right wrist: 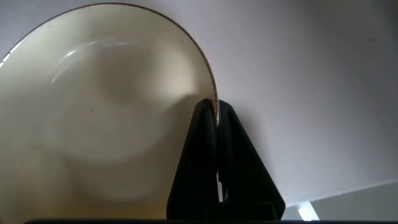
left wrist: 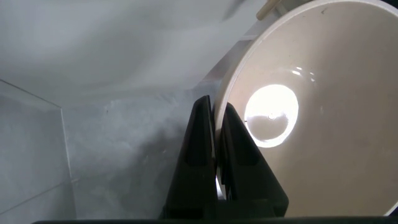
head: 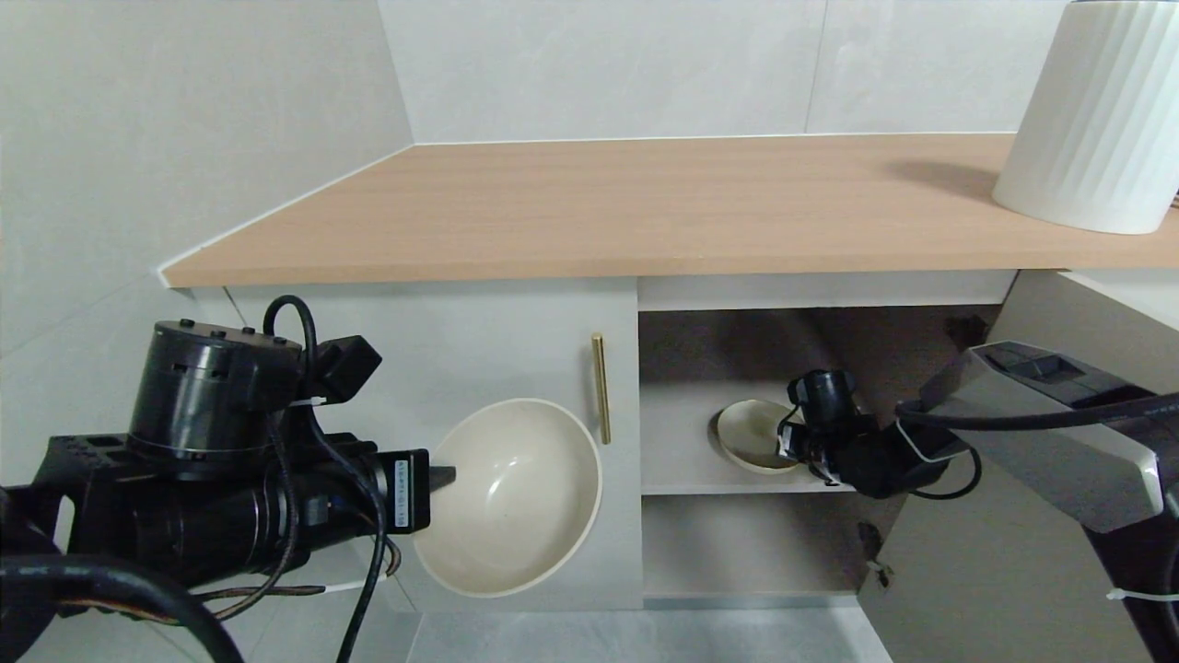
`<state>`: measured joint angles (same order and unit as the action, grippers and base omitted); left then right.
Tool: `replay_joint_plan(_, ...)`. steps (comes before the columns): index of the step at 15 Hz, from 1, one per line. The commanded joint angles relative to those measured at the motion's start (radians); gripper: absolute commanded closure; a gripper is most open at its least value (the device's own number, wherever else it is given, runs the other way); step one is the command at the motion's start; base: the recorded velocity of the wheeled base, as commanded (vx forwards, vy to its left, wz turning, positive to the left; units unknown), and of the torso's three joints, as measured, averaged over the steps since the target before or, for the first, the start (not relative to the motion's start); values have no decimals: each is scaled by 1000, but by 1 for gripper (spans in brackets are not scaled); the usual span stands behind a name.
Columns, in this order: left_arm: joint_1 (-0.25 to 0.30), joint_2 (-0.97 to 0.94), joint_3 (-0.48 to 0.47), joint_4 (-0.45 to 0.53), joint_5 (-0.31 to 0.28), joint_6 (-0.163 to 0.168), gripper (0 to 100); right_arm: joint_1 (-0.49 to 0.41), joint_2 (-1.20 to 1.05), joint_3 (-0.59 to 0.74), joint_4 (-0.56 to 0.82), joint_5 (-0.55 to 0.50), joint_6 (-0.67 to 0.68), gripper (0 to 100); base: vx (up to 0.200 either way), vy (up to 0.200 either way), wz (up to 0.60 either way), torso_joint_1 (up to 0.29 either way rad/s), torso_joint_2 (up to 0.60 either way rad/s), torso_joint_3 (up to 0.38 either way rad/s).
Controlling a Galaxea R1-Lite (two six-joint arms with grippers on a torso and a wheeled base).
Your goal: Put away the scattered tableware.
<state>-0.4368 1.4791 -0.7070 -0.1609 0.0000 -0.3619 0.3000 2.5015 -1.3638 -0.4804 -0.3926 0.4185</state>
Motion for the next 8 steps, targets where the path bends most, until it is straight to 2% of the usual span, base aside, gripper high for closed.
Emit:
replay_joint_plan(1,0,1,0,0,0,0,100,-1,4,-3,0,1,0,100,0,0,0,0,0,0)
replay_joint_plan(4,0,4,0,0,0,0,100,-1,-1,0,0,1,0,100,0,0,0,0,0,0)
replay_joint_plan(5,0,6,0,0,0,0,100,-1,-3,2,0,1,0,0,0,0,0,0,0,0)
replay_joint_plan(8,0,7,0,0,0,0,100,2,-24,26,0,4,9,0,0,0,0,0,0,0)
